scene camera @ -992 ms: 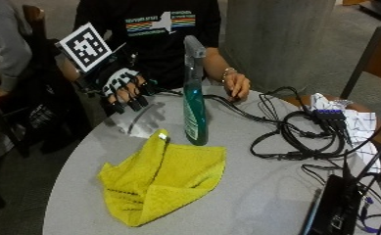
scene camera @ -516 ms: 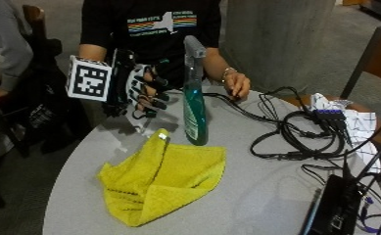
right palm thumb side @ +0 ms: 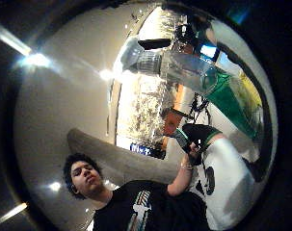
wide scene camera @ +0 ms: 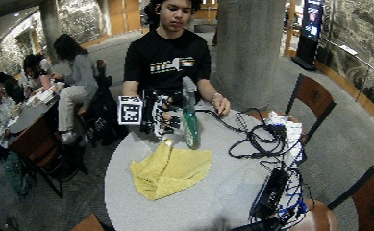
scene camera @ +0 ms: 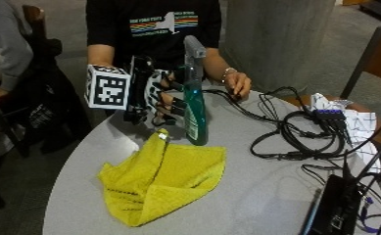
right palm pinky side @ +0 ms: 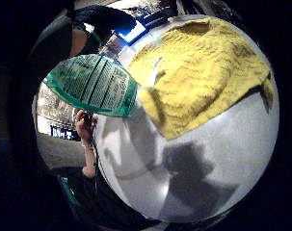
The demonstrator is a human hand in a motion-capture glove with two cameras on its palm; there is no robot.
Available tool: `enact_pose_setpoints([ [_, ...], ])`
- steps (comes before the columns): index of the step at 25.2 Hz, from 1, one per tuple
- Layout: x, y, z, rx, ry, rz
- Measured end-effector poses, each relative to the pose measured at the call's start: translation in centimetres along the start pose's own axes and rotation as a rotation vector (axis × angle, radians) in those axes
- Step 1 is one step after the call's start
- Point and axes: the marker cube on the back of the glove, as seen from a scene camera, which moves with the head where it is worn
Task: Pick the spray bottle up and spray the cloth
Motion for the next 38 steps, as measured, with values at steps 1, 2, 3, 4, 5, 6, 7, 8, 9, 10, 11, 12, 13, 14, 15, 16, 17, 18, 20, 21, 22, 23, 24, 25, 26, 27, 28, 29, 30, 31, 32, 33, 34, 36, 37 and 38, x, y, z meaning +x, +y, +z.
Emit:
enact_pose_setpoints([
  [1, 0.1, -0.3, 0.3, 0.000, 0.003, 0.000],
  [2, 0.1, -0.6, 0.5, -0.002, 0.002, 0.001],
  [3, 0.2, -0.9, 0.8, -0.004, -0.001, -0.001],
  [4, 0.2, -1.0, 1.0, -0.007, -0.005, -0.004],
  [5, 0.2, -1.1, 1.2, -0.005, -0.008, -0.011],
  [6, 0.2, -1.1, 1.4, 0.002, -0.011, -0.020],
  [7, 0.2, -1.2, 1.5, 0.015, -0.013, -0.031],
  [8, 0.1, -1.2, 1.6, 0.033, -0.016, -0.044],
  [9, 0.1, -1.2, 1.7, 0.051, -0.020, -0.055],
  [10, -0.1, -1.2, 1.7, 0.069, -0.022, -0.065],
  [11, -0.2, -1.1, 1.7, 0.087, -0.022, -0.075],
  [12, -0.3, -1.0, 1.6, 0.108, -0.021, -0.085],
  [13, -0.4, -1.0, 1.5, 0.131, -0.020, -0.098],
  [14, -0.5, -0.9, 1.4, 0.157, -0.018, -0.114],
  [15, -0.7, -0.8, 1.2, 0.183, -0.017, -0.128],
  [16, -0.8, -0.7, 1.1, 0.206, -0.016, -0.140],
  [17, -0.9, -0.7, 1.0, 0.225, -0.014, -0.145],
  [18, -0.9, -0.6, 1.0, 0.239, -0.011, -0.148],
  [20, -0.9, -0.5, 1.0, 0.250, -0.005, -0.157],
  [21, -0.9, -0.5, 1.1, 0.252, -0.007, -0.162],
  [22, -0.9, -0.5, 1.1, 0.253, -0.012, -0.164],
  [23, -0.9, -0.5, 1.1, 0.253, -0.017, -0.162],
  [24, -0.9, -0.5, 1.1, 0.250, -0.019, -0.159],
  [25, -0.8, -0.4, 1.1, 0.246, -0.017, -0.161],
  [26, -0.8, -0.4, 1.1, 0.242, -0.009, -0.171],
  [27, -0.7, -0.4, 1.0, 0.237, 0.002, -0.186],
  [28, -0.6, -0.4, 1.0, 0.229, 0.013, -0.194],
  [29, -0.5, -0.3, 0.9, 0.217, 0.022, -0.187],
  [30, -0.5, -0.2, 0.9, 0.203, 0.028, -0.166],
  [31, -0.5, -0.1, 0.9, 0.191, 0.031, -0.141],
  [32, -0.5, -0.1, 0.9, 0.184, 0.033, -0.120],
  [33, -0.5, -0.1, 1.0, 0.183, 0.034, -0.105],
  [34, -0.5, -0.3, 1.1, 0.183, 0.035, -0.096],
  [36, -0.4, -0.5, 1.3, 0.181, 0.041, -0.086],
  [37, -0.4, -0.5, 1.4, 0.175, 0.043, -0.081],
  [38, -0.5, -0.6, 1.5, 0.168, 0.046, -0.075],
])
